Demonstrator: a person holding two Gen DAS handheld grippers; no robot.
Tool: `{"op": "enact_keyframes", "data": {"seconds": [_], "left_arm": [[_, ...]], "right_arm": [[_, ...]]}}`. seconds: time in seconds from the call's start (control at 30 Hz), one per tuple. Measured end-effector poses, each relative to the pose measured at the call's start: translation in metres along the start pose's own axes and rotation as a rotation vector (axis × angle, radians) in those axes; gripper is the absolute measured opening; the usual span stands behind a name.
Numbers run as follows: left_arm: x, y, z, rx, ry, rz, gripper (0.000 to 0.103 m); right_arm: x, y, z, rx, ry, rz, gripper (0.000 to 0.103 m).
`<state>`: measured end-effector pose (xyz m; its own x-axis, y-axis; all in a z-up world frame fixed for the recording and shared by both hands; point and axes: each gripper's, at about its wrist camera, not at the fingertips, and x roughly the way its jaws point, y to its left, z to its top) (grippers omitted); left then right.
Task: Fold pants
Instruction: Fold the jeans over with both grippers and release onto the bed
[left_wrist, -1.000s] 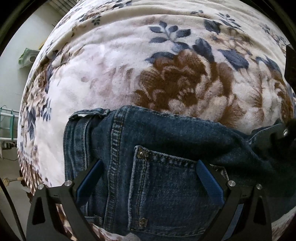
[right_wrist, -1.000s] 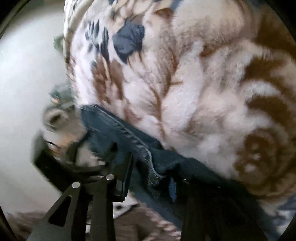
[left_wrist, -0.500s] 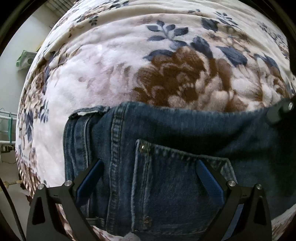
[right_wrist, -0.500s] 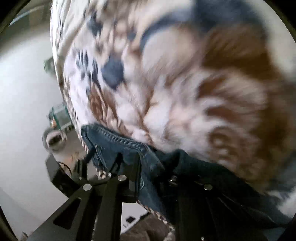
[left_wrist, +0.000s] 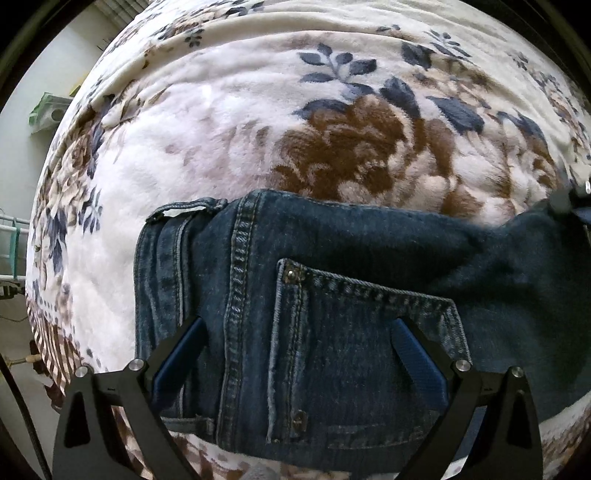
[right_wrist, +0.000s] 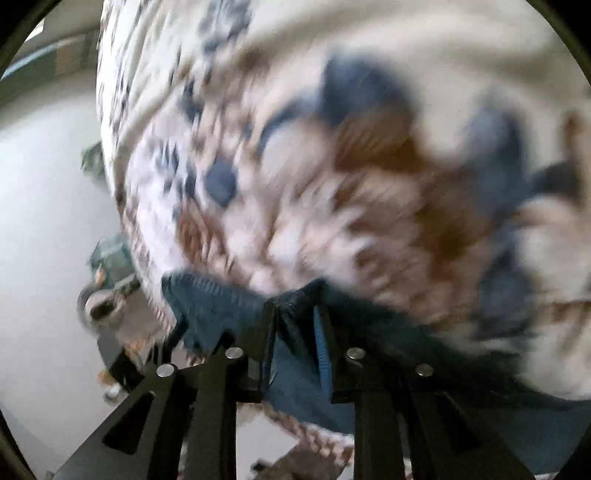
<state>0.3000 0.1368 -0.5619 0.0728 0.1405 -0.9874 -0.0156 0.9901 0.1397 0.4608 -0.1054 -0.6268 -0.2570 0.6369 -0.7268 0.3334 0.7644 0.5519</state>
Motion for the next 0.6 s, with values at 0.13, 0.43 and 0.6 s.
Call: {"op": "enact_keyframes", "data": {"seconds": [0.13, 0.43, 0.6], "left_arm": [[-0.010, 0.000, -0.004, -0.014, -0.006, -0.017, 0.103], [-0.034, -0.008, -0.010, -0.024, -0.067, -0.004, 0.103], [-0.063, -0.023, -0.017, -0.038, -0.123, -0.017, 0.103]], "right_arm": [[-0.036, 0.019, -0.011, -0.074, -0.120, -0.098, 0.039], [0.018, 0.020, -0.038, -0.150, -0.093, -0.168, 0.042], [-0.018, -0.020, -0.068, 0.021, -0.338, 0.050, 0.044]]}}
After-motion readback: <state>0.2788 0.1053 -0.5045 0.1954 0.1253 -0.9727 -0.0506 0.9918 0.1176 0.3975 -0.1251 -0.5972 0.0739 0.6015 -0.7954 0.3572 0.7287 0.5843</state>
